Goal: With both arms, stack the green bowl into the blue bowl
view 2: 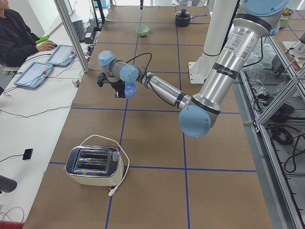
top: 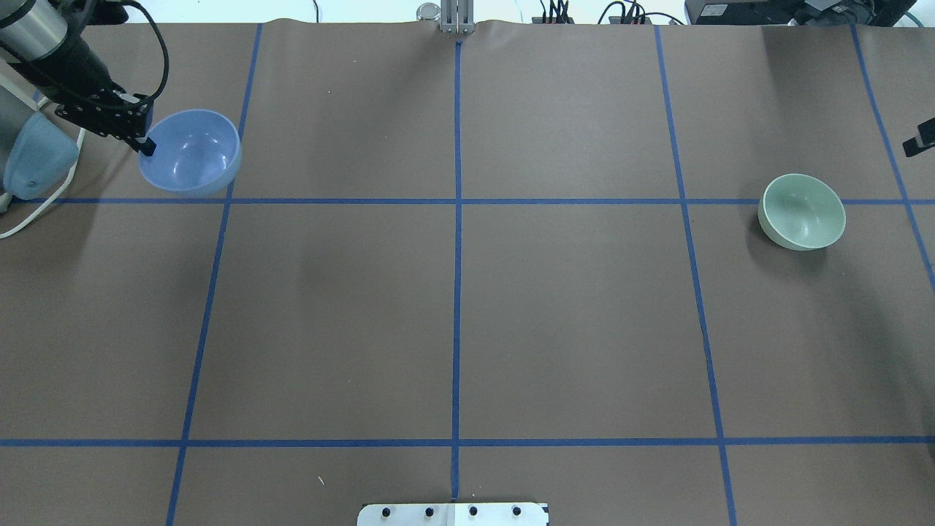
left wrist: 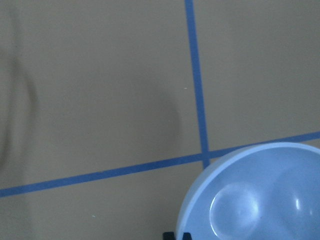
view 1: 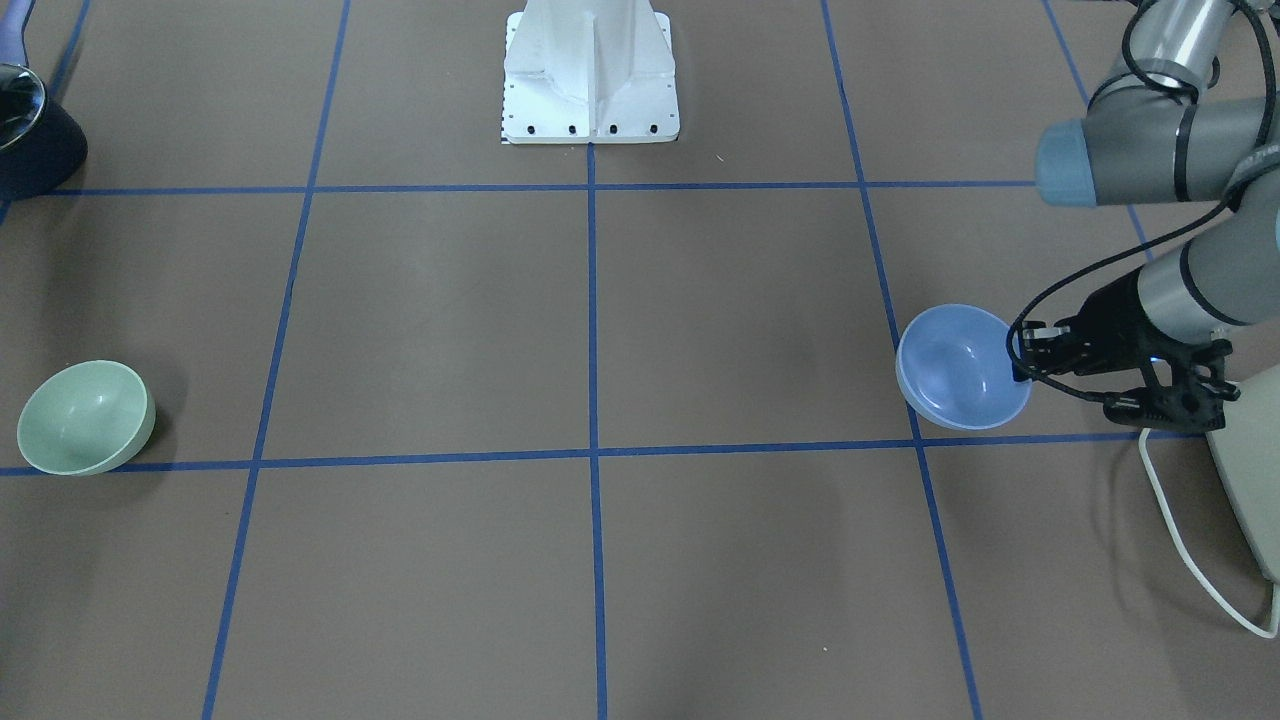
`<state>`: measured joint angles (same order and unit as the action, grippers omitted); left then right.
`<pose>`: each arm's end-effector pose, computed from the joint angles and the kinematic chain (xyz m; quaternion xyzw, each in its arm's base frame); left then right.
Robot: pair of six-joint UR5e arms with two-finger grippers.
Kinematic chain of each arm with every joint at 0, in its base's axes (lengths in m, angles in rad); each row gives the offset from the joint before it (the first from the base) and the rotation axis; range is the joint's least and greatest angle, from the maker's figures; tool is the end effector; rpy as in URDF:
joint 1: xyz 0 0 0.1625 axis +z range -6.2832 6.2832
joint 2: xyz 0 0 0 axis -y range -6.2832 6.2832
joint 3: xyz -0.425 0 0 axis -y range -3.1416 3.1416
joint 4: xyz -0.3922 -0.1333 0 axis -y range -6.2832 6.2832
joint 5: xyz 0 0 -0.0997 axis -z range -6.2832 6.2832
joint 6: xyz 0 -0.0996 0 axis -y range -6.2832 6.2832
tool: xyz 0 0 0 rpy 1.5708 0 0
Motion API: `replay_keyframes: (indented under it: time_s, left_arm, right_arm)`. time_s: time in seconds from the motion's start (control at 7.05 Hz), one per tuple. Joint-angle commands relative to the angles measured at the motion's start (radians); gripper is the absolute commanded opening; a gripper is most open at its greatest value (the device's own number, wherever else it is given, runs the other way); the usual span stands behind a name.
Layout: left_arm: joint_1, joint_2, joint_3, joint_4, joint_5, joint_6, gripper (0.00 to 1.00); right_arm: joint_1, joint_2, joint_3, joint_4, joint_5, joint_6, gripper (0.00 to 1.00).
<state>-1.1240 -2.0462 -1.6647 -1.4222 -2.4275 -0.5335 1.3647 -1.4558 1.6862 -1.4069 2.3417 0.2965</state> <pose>0.2253 -0.6045 0.3478 -0.0236 0.4478 0.0481 0.8925 -0.0500 -0.5515 0.5228 0.0841 -0.4022 -0.0325 0.9111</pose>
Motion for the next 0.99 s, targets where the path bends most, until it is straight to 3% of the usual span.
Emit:
replay_keyframes:
  time_s: [0.0, 0.28, 0.85]
  left_arm:
    - [0.150, -0.093, -0.104, 0.048, 0.010, -0.326, 0.00]
    - [0.271, -0.156, -0.107, -0.037, 0.079, -0.574, 0.00]
    - [0.338, -0.181, -0.095, -0.072, 0.129, -0.661, 0.00]
  right_arm:
    - [-0.102, 0.070, -0.107, 0.043, -0.076, 0.026, 1.00]
    - [-0.147, 0.118, -0.338, 0.281, -0.108, 0.024, 1.00]
    - [-0.157, 0.118, -0.369, 0.313, -0.102, 0.056, 1.00]
